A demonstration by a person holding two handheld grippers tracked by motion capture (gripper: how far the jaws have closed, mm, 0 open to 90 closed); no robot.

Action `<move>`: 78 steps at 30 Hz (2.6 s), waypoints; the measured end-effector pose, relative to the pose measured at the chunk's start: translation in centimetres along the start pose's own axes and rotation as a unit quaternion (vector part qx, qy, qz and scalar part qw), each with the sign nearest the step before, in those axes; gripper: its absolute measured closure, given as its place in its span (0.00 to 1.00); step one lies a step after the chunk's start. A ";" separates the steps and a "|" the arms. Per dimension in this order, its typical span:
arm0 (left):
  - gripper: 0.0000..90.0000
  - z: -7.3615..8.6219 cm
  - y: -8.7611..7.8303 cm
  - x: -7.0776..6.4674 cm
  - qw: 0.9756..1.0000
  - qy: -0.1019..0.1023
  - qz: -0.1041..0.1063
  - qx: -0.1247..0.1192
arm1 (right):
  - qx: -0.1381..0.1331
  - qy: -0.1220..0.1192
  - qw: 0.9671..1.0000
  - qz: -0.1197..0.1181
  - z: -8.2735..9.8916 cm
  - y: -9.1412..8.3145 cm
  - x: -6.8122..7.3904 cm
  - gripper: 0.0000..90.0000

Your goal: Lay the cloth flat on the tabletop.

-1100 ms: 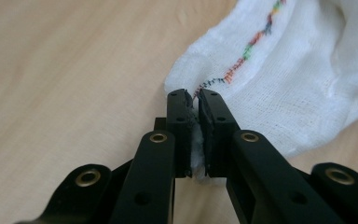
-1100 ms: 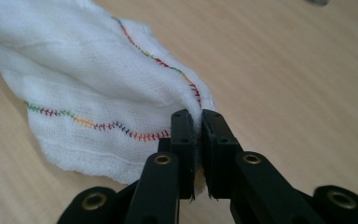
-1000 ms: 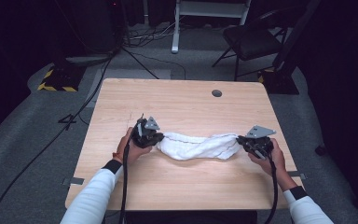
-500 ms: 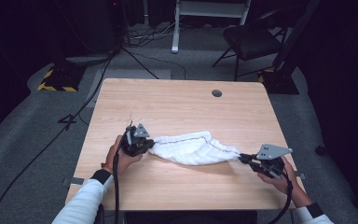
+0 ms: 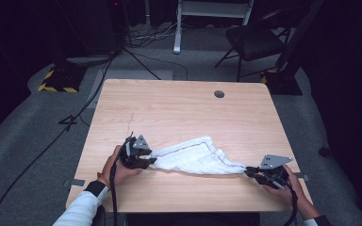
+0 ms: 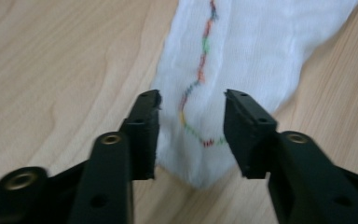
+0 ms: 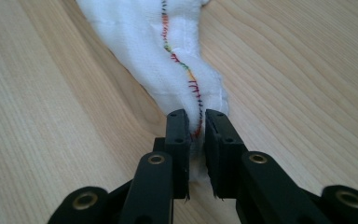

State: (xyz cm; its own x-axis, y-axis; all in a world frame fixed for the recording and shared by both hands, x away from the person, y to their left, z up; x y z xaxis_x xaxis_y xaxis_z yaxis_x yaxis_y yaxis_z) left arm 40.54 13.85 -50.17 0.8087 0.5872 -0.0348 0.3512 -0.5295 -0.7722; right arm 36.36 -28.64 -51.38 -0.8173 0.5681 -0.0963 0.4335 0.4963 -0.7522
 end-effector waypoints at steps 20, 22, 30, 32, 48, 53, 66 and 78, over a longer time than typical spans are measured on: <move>0.43 -13.8 12.9 -2.5 0.996 0.070 0.057 0.019 | 0.005 0.070 0.997 0.013 1.3 0.3 -1.9 0.55; 0.47 -13.8 13.3 -2.5 0.996 0.069 0.052 0.022 | 0.005 0.075 0.997 0.009 1.5 0.4 -2.0 0.55; 0.81 -12.9 13.6 -2.2 0.994 0.064 0.085 0.029 | -0.003 0.068 0.998 -0.005 1.5 0.7 -2.0 0.83; 0.88 -12.9 13.5 -2.2 0.993 0.074 0.087 0.024 | -0.006 0.060 0.998 -0.003 1.4 0.8 -2.0 0.89; 0.93 -14.6 4.5 -2.2 0.990 0.104 0.050 -0.080 | -0.124 0.042 0.991 0.035 -3.0 -4.3 -3.0 0.94; 0.93 -15.1 0.3 -2.7 0.985 0.124 0.033 -0.114 | -0.170 0.016 0.984 0.055 -6.5 -7.1 -3.1 0.94; 0.91 -13.4 -2.1 -2.2 0.982 0.124 0.007 -0.144 | -0.177 -0.008 0.981 0.073 -9.3 -7.9 -2.3 0.95; 0.54 -12.2 5.2 -1.8 0.990 0.104 0.061 -0.079 | -0.121 -0.016 0.992 0.043 -7.5 -3.6 -1.5 0.95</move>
State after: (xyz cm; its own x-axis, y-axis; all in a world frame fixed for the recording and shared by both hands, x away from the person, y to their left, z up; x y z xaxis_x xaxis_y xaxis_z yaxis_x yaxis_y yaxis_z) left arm 46.67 2.58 -46.32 0.9234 0.3831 0.0222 0.3010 -0.6873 -0.6610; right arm 38.85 -26.36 -43.59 -0.7834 0.5959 -0.1765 0.5771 0.5921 -0.5625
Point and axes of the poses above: each handheld gripper's, and its own axes: y roughly forward along the jaws, z roughly out of its underside, x roughly to its left, the point moved 5 cm from there along y, roughly forward along the jaws, and after that the axes turned 2 degrees about x, right-handed, at the moved point
